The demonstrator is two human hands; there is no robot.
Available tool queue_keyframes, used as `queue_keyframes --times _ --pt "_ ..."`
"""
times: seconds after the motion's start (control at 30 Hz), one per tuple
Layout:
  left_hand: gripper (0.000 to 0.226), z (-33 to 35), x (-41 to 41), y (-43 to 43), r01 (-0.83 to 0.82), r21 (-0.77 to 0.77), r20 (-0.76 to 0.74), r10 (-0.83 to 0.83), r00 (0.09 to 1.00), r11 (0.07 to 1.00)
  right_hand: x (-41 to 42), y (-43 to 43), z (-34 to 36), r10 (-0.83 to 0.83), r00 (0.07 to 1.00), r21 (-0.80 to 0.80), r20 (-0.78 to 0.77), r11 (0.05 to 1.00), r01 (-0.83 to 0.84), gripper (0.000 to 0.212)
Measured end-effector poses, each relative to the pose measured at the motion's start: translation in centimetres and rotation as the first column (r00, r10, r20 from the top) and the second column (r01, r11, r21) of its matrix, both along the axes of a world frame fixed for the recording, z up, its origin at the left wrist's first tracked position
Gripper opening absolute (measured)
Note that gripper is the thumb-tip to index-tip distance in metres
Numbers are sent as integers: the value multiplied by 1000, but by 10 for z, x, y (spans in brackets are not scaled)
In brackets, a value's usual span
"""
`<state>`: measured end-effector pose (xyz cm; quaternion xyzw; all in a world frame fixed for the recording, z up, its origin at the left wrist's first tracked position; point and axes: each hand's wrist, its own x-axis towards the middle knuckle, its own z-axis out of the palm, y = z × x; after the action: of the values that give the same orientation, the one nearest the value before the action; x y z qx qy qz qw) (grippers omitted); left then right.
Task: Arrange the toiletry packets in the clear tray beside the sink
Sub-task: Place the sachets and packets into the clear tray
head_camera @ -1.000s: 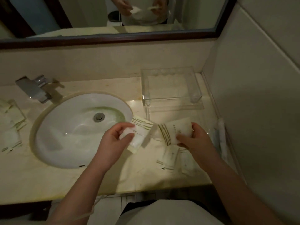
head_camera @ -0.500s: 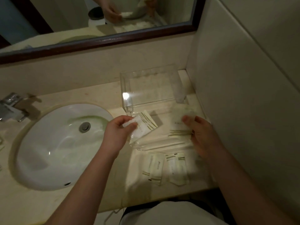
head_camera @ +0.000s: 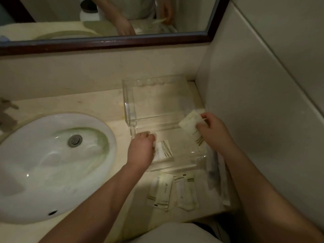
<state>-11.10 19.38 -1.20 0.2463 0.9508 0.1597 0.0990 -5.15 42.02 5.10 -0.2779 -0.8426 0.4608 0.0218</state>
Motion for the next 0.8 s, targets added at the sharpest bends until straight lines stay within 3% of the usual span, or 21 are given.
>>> queue_keyframes --times 0.07,0.13,0.23,0.33,0.57,0.7,0.8 --pt "34 0 5 -1 118 10 -113 -117 987 993 -5 1 -7 231 950 155 212 952 -266 20" --pt "29 -1 12 -1 300 47 -144 -290 946 953 -11 -3 -13 377 856 203 354 862 -464 22" --pt "39 -6 24 -5 437 43 -54 -434 899 899 -21 -12 -24 498 721 223 482 726 -651 24" --pt "53 -12 29 -11 448 -30 31 -447 894 894 -25 -21 -35 523 642 196 561 669 -717 27" --pt "49 -14 33 -15 402 35 56 -404 913 915 -12 -31 -54 386 821 583 420 579 -570 48" --pt "29 -2 37 -15 325 306 -42 -328 944 895 3 -36 -54 381 886 547 265 697 -463 36" --pt "16 10 52 -25 423 333 -57 -430 901 843 30 -44 -39 326 931 416 166 832 -366 22"
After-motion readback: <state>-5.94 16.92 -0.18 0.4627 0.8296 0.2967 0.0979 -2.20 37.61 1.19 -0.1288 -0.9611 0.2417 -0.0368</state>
